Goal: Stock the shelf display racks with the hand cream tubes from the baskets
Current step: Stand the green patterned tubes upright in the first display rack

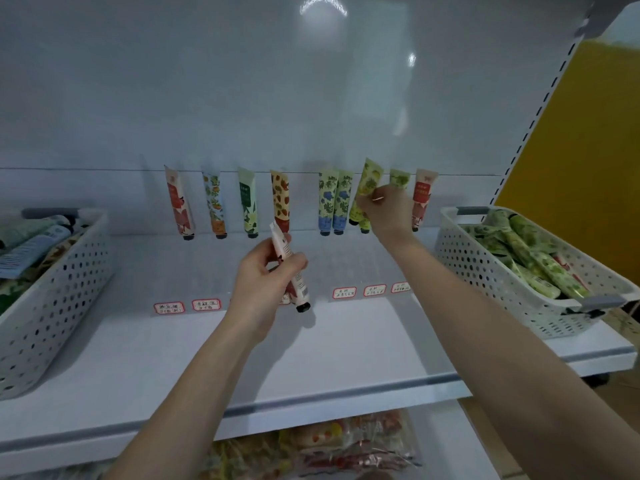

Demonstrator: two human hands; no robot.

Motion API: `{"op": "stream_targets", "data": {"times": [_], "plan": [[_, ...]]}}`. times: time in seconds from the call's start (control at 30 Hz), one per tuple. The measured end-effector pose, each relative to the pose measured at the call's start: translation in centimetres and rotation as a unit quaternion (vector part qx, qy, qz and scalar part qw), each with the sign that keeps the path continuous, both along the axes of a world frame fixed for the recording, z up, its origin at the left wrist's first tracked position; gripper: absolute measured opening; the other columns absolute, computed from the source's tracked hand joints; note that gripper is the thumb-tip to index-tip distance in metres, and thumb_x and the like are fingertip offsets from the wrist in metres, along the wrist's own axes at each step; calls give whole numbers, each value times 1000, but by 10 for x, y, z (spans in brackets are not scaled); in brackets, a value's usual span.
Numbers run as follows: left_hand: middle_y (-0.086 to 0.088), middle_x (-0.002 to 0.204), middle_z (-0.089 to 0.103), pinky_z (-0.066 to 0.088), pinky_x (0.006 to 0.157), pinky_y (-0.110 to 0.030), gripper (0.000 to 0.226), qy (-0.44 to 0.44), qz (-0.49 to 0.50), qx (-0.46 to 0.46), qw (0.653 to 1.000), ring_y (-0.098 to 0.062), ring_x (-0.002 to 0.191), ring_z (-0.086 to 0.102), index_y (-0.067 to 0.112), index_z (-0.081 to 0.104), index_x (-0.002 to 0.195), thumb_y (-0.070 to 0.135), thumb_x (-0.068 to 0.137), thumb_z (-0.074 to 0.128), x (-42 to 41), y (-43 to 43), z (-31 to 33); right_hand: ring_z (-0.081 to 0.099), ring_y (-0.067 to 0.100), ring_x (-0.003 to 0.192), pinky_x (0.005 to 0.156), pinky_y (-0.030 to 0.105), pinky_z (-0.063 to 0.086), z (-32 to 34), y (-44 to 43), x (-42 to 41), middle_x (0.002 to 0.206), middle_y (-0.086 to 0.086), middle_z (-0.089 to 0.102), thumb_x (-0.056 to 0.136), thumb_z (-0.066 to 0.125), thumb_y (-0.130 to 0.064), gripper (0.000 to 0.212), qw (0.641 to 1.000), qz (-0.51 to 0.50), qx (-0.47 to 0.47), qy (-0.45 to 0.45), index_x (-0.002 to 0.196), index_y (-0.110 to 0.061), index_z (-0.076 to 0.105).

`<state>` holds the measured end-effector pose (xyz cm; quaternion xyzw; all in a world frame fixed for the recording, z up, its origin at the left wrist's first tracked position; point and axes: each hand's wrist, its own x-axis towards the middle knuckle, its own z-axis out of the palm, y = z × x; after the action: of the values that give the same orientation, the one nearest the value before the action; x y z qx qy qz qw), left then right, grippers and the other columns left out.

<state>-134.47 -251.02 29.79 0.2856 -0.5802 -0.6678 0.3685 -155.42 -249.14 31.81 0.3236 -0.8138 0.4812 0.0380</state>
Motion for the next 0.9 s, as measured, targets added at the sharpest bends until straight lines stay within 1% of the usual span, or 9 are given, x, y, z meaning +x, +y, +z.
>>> {"op": "stream_targets", "data": {"times": [0.07, 0.1, 0.17, 0.23, 0.37, 0.6, 0.73, 0.83, 0.9], "plan": [[-12, 101, 56, 44, 74, -37, 23, 3, 1, -9, 1000, -26, 93, 57, 31, 56, 90, 8, 87, 61, -1, -3, -2, 41, 19, 59, 51, 28, 22, -1, -3, 2, 73, 33, 58, 85, 59, -10, 27, 1000, 8, 12, 10, 67, 10, 57], [-12, 101, 57, 45, 74, -37, 23, 4, 0, -11, 1000, -27, 93, 57, 31, 56, 90, 9, 87, 61, -1, -5, -3, 37, 18, 56, 50, 28, 20, -2, -4, 3, 65, 32, 52, 85, 58, -9, 28, 1000, 12, 22, 16, 61, 2, 51], [-11, 103, 57, 47, 76, -38, 23, 5, -1, -9, 1000, -29, 95, 58, 32, 56, 91, 10, 87, 62, -2, -6, -5, 26, 14, 48, 47, 27, 15, -4, -5, 4, 51, 14, 36, 86, 57, -8, 39, 998, 14, 52, 35, 53, -8, 35], [-10, 103, 58, 48, 79, -40, 23, 7, -2, -3, 1000, -32, 99, 59, 32, 56, 91, 10, 86, 63, -3, -7, -7, 23, 12, 46, 45, 26, 14, -5, -7, 3, 49, 4, 28, 86, 56, -8, 46, 996, 10, 79, 45, 52, -12, 27], [-6, 102, 60, 48, 83, -42, 24, 6, -6, 3, 1000, -33, 105, 60, 31, 57, 96, 10, 86, 63, -3, -9, -11, 27, 13, 46, 44, 27, 19, -7, -12, -2, 50, 3, 31, 87, 57, -10, 44, 993, 2, 108, 40, 53, -13, 29], [-5, 94, 60, 48, 77, -39, 24, 7, -2, 3, 1000, -30, 97, 60, 31, 58, 93, 9, 86, 63, -3, -12, -15, 30, 13, 45, 42, 25, 21, -10, -18, -4, 50, 0, 32, 88, 57, -10, 44, 990, -19, 126, 57, 54, -14, 30], [-6, 98, 60, 49, 83, -44, 24, 9, -4, 7, 1000, -33, 103, 60, 31, 58, 94, 9, 86, 63, -4, -12, -16, 42, 23, 60, 43, 26, 22, -8, -20, -3, 55, 1, 35, 92, 52, -10, 42, 983, -31, 161, 81, 56, -14, 30], [-6, 99, 61, 49, 85, -47, 24, 9, -4, 6, 1000, -33, 104, 60, 31, 58, 93, 9, 85, 64, -4, -12, -17, 45, 25, 67, 51, 27, 31, -7, -22, 0, 61, 4, 40, 94, 48, -9, 42, 976, -36, 192, 99, 57, -14, 30], [-6, 98, 61, 49, 85, -48, 24, 10, -6, 4, 1000, -34, 104, 60, 31, 58, 92, 9, 85, 64, -4, -12, -18, 44, 25, 67, 57, 29, 32, -8, -21, 1, 57, 2, 35, 94, 47, -9, 43, 973, -39, 202, 103, 56, -13, 28]]}}
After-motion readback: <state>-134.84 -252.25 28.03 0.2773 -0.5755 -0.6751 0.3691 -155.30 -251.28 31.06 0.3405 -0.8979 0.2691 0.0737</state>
